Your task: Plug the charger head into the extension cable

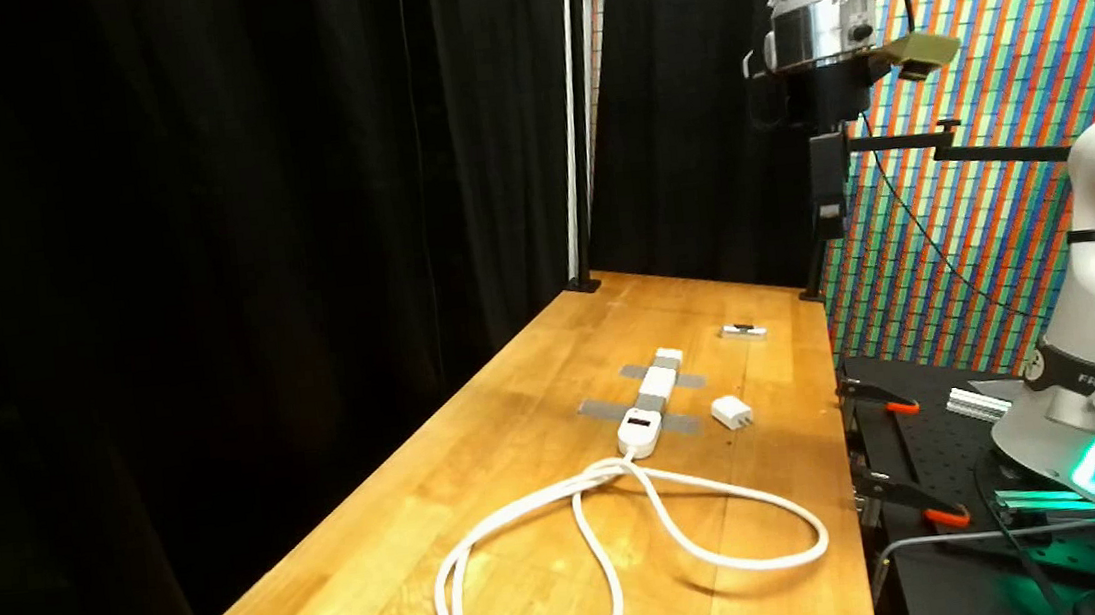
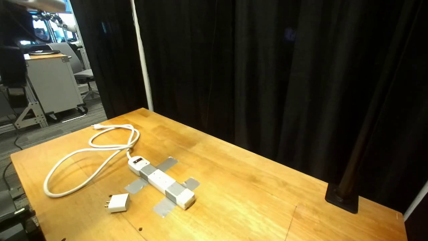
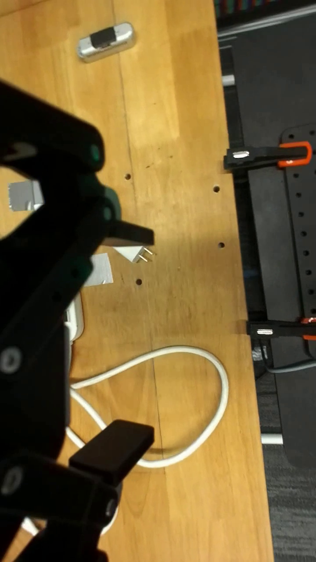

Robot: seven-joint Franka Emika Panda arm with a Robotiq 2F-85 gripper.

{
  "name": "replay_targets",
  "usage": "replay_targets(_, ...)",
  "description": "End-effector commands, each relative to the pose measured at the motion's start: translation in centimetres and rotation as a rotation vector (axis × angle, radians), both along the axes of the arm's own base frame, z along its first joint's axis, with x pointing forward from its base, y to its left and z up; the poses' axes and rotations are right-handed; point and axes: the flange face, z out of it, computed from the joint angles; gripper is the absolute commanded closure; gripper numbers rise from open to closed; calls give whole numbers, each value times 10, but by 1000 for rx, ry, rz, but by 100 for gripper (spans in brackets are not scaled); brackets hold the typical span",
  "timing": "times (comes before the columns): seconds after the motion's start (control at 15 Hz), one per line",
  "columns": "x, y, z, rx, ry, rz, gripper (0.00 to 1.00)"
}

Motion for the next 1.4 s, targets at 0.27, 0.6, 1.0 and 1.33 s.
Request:
replay_targets(0.27,20,-19,-93,143,-38,-86,0)
replay_targets(0.6,8,-6,-137,165,92,161,0)
replay_targets(1.0,9,5,-166,219,180,478,0)
replay_targets(1.33,36,-11,-191,193,188,637,0)
